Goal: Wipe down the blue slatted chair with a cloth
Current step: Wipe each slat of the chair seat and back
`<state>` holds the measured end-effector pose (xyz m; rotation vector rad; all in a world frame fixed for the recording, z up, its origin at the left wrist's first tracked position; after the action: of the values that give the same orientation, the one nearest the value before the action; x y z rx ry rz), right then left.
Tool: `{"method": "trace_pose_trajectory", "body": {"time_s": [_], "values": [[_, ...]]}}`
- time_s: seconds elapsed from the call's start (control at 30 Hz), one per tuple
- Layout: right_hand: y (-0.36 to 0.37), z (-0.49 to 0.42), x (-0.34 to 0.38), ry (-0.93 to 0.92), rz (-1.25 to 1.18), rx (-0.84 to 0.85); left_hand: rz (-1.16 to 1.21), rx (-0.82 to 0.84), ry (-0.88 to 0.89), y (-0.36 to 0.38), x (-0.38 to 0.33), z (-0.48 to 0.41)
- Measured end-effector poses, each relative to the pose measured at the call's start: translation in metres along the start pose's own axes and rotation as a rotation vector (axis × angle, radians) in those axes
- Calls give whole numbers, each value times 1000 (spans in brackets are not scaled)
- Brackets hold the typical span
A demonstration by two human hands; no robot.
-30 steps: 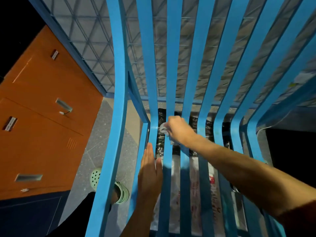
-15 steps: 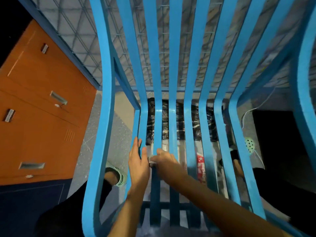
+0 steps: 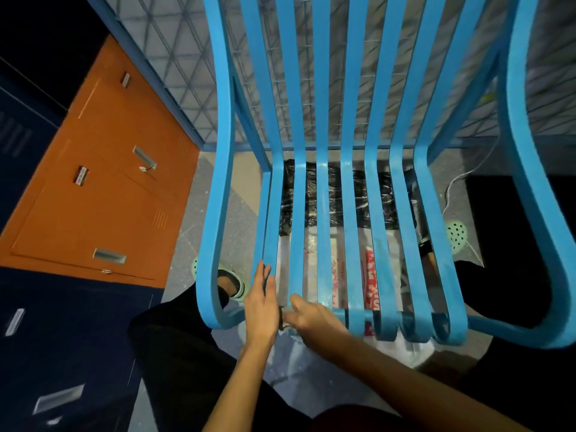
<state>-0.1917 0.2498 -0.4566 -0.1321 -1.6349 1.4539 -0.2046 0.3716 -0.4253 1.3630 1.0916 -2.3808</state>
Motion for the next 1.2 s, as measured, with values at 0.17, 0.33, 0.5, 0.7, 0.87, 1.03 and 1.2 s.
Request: {"method": "trace_pose_trajectory", "body": {"time_s": [0.17,0.33,0.5,0.7,0.87,1.03,1.2], "values": [[20,23,10,-83,89,149,2,-1,-4,-12,10,9],[-16,4,20,-111,3,1,67,40,-35,-19,19,11],[-50,-35,-9,57,81,-122,132,-12,-84,-13,21,15],[-19,-3,1,3,72,-54,160,-26,-119,-14,16,16],[-25,-9,-1,189,-194,-63,99,-37,-83,-19,14,9],[-51,-10,-17,628,-928,-214,118,-60,43,-20,5,22],[-71,0,-20,674,-1152,-169,147,58,-3,-6,-10,33]]}}
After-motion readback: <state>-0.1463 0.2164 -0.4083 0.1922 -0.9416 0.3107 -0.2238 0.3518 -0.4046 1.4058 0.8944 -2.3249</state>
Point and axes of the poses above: each hand's wrist, its own z-axis away from the middle knuckle, its own y-axis out of the palm, x = y × z, the point moved 1 cm from there along -z, towards the middle knuckle, and after that the axes turned 12 degrees about -x, right-handed, at the moved point
